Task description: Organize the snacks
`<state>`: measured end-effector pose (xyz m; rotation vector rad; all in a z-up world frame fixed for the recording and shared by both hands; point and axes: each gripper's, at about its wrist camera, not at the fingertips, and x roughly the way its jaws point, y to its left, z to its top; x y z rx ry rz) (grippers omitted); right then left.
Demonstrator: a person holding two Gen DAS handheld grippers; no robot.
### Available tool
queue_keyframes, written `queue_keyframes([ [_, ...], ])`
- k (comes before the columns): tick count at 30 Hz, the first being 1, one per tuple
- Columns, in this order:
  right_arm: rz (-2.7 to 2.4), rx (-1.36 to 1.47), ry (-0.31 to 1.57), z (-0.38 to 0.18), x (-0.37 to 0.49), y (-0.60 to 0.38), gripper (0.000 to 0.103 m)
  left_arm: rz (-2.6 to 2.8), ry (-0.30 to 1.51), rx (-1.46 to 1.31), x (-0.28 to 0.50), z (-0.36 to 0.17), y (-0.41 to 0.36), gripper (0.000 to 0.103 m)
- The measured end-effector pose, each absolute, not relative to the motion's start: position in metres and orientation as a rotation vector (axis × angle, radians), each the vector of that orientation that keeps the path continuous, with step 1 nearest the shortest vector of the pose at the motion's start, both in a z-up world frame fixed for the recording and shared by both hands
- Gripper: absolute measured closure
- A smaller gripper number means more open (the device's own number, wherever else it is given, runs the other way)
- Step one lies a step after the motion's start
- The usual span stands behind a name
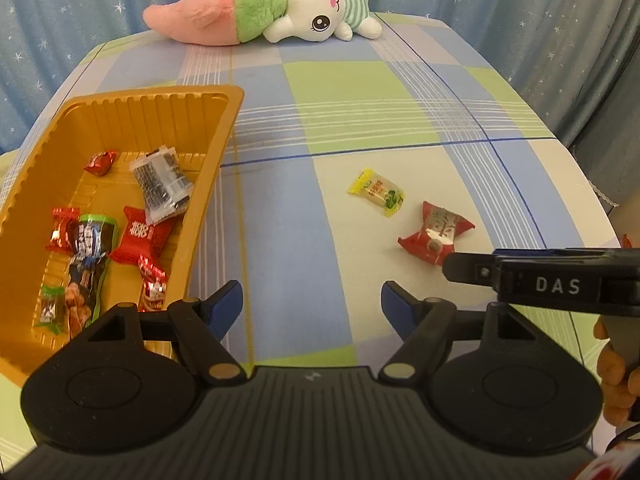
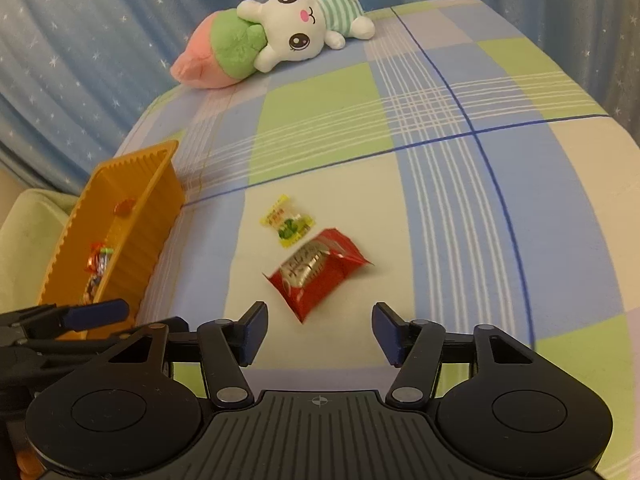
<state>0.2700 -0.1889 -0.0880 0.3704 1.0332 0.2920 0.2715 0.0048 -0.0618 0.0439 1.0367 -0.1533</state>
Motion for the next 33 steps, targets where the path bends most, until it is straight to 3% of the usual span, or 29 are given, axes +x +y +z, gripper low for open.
queue_keyframes([
  [10, 0.274, 0.343, 1.022, -0.096, 0.295, -0.173, 0.052, -0.148, 1.044, 0.053, 0.286, -0.066, 0.004, 0.029],
  [18, 0.265, 0.199, 1.015, -0.104, 0.305, -0.167, 0.074, -0.155, 1.045, 0.049, 0.297, -0.068, -0.001, 0.029],
  [23, 0.230, 0.160, 0.987, -0.106, 0.306, -0.180, 0.076, -0.184, 1.034, 0.054, 0.306, -0.070, -0.013, 0.030],
  [28, 0.166, 0.173, 0.974, -0.108, 0.310, -0.203, 0.076, -0.250, 1.031, 0.041, 0.318, -0.075, -0.028, 0.042],
  [33, 0.117, 0.202, 0.969, -0.108, 0.312, -0.227, 0.076, -0.290, 1.027, 0.048, 0.330, -0.085, -0.045, 0.044],
])
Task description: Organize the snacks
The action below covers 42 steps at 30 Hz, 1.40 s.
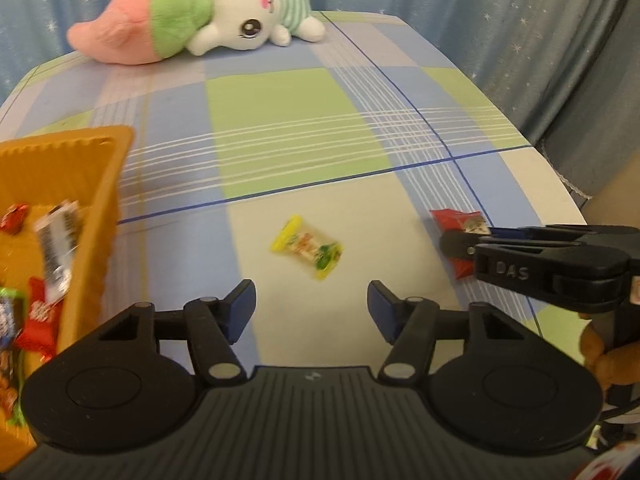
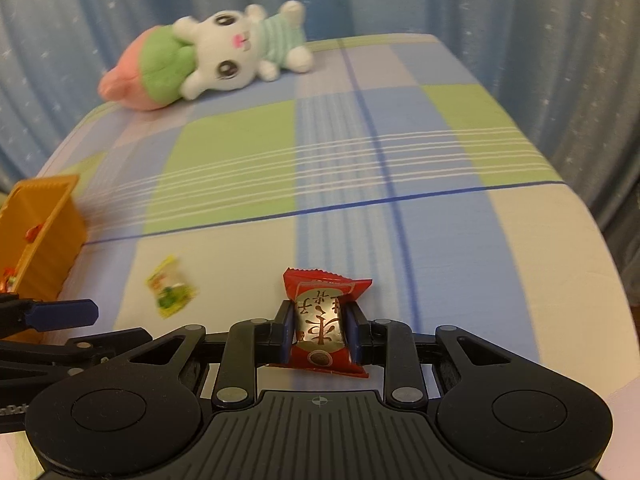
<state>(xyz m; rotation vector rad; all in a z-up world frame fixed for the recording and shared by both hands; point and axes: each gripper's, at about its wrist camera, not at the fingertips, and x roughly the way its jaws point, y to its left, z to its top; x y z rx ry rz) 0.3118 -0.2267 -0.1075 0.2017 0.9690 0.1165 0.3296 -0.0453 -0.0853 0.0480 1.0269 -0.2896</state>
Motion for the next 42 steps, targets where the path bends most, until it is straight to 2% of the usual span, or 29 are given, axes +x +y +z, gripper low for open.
queue_keyframes([
  [5, 0.089, 0.231, 0.965, -0.107, 0.310, -0.245, 0.076, -0.285, 1.030, 0.033, 0.345, -0.096, -0.052, 0.047],
  [9, 0.086, 0.241, 0.963, -0.105, 0.307, -0.252, 0.076, -0.277, 1.039, 0.033, 0.356, -0.105, -0.056, 0.056],
  [16, 0.089, 0.228, 0.957, -0.105, 0.305, -0.252, 0.076, -0.272, 1.010, 0.051, 0.366, -0.107, -0.064, 0.058],
  [23, 0.098, 0.215, 0.952, -0.106, 0.304, -0.251, 0.076, -0.280, 0.978, 0.132, 0.360, -0.108, -0.068, 0.082],
  [42, 0.171, 0.149, 0.994, -0.103, 0.285, -0.238, 0.076, -0.245, 1.022, 0.125, 0.312, -0.103, -0.053, 0.083],
])
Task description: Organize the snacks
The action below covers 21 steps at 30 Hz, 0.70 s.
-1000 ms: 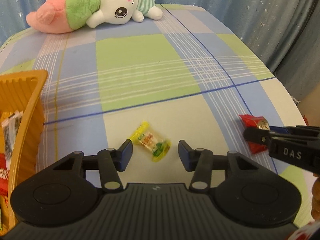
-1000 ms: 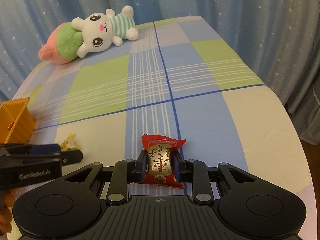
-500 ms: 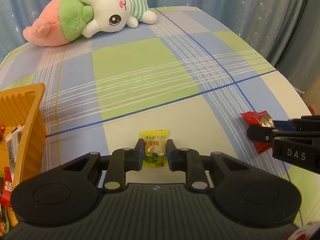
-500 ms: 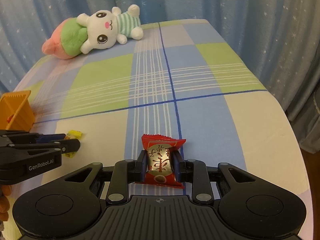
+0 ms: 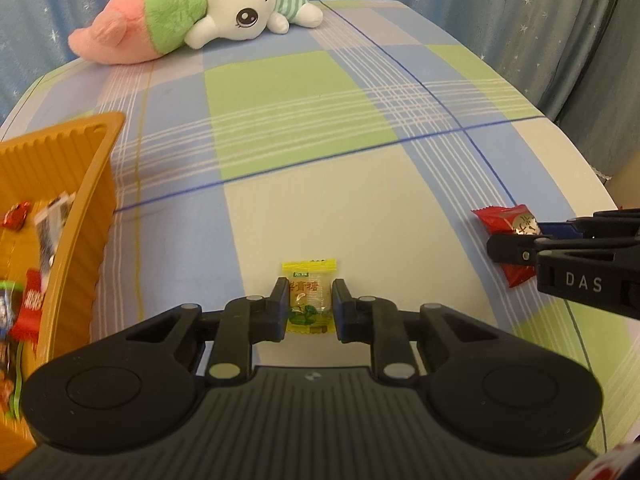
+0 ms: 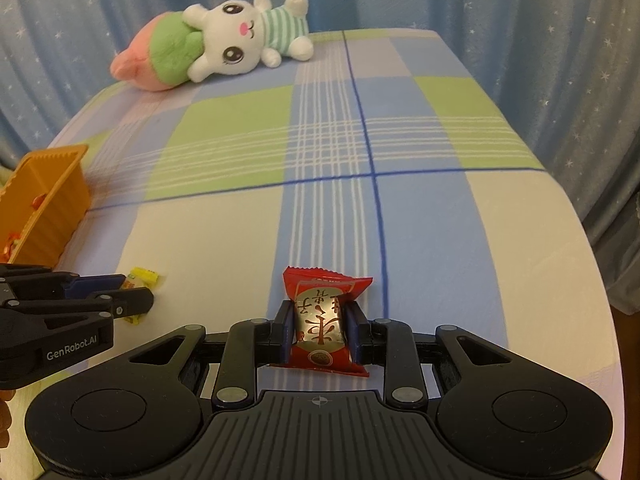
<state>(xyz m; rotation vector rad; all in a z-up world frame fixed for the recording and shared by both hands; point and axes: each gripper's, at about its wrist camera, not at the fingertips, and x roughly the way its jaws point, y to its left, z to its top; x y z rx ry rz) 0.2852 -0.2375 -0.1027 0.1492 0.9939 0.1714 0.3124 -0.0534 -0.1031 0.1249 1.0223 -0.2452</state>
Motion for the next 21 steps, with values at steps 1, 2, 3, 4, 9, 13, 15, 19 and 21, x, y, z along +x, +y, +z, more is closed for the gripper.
queue_keyframes([
  [1, 0.178, 0.149, 0.997, -0.102, 0.282, -0.236, 0.076, -0.244, 1.025, 0.125, 0.309, -0.103, -0.053, 0.083],
  [2, 0.183, 0.148, 1.002, -0.102, 0.279, -0.235, 0.076, -0.242, 1.028, 0.125, 0.306, -0.102, -0.052, 0.083],
  [3, 0.189, 0.149, 1.006, -0.102, 0.276, -0.235, 0.076, -0.241, 1.031, 0.125, 0.303, -0.102, -0.051, 0.083],
  [4, 0.195, 0.153, 1.012, -0.101, 0.273, -0.234, 0.076, -0.240, 1.033, 0.124, 0.300, -0.101, -0.050, 0.084],
  [9, 0.226, 0.160, 1.023, -0.095, 0.255, -0.231, 0.077, -0.240, 1.020, 0.107, 0.282, -0.092, -0.047, 0.084],
  [13, 0.252, 0.148, 1.015, -0.087, 0.241, -0.225, 0.078, -0.236, 1.005, 0.088, 0.269, -0.083, -0.041, 0.084],
  [15, 0.267, 0.141, 1.007, -0.082, 0.235, -0.221, 0.078, -0.234, 0.993, 0.075, 0.262, -0.077, -0.038, 0.084],
  [19, 0.302, 0.133, 0.991, -0.070, 0.223, -0.210, 0.078, -0.234, 0.970, 0.049, 0.246, -0.064, -0.028, 0.084],
  [21, 0.323, 0.132, 0.983, -0.065, 0.218, -0.203, 0.078, -0.232, 0.952, 0.037, 0.236, -0.056, -0.021, 0.084],
])
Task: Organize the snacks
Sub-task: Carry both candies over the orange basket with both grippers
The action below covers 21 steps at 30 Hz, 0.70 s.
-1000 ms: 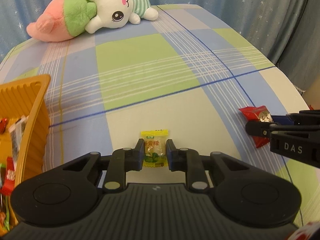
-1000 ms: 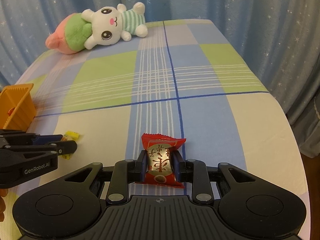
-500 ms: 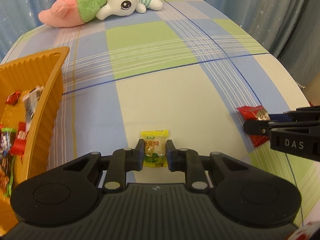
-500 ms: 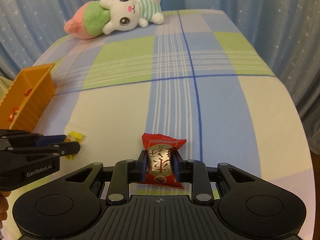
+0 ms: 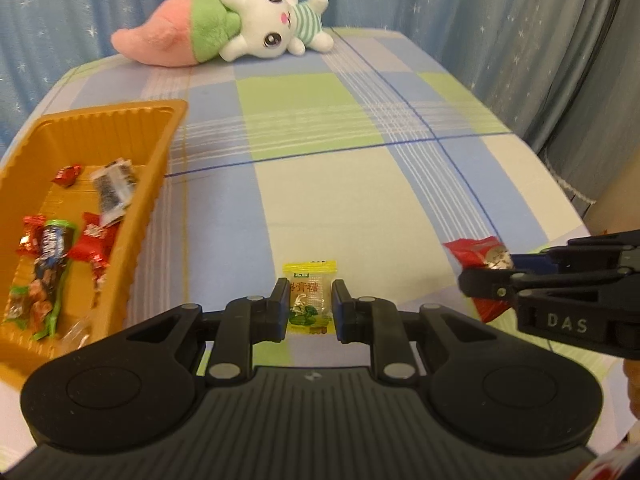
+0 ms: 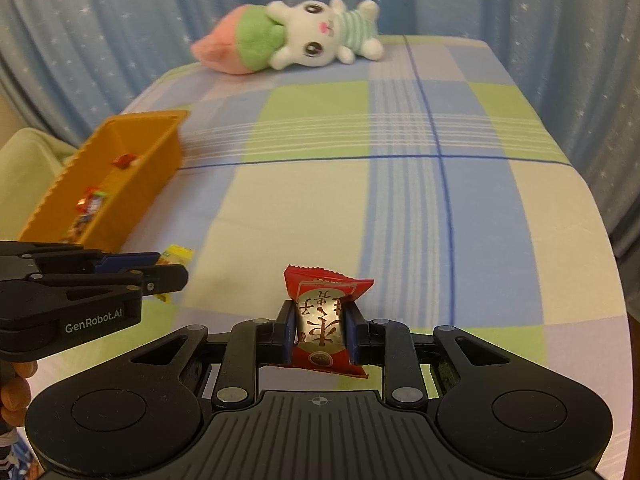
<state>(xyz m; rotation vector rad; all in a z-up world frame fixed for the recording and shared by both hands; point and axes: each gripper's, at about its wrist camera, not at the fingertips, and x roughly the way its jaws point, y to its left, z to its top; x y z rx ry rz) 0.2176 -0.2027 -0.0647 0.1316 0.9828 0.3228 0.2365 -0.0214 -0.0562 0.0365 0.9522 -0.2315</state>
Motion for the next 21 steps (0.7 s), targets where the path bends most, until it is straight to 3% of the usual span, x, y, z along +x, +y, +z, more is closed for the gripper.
queue_keyframes([
  [21, 0.630, 0.123, 0.953, -0.021, 0.181, -0.079, 0.077, -0.064, 0.853, -0.079, 0.163, 0.002, 0.103, 0.084],
])
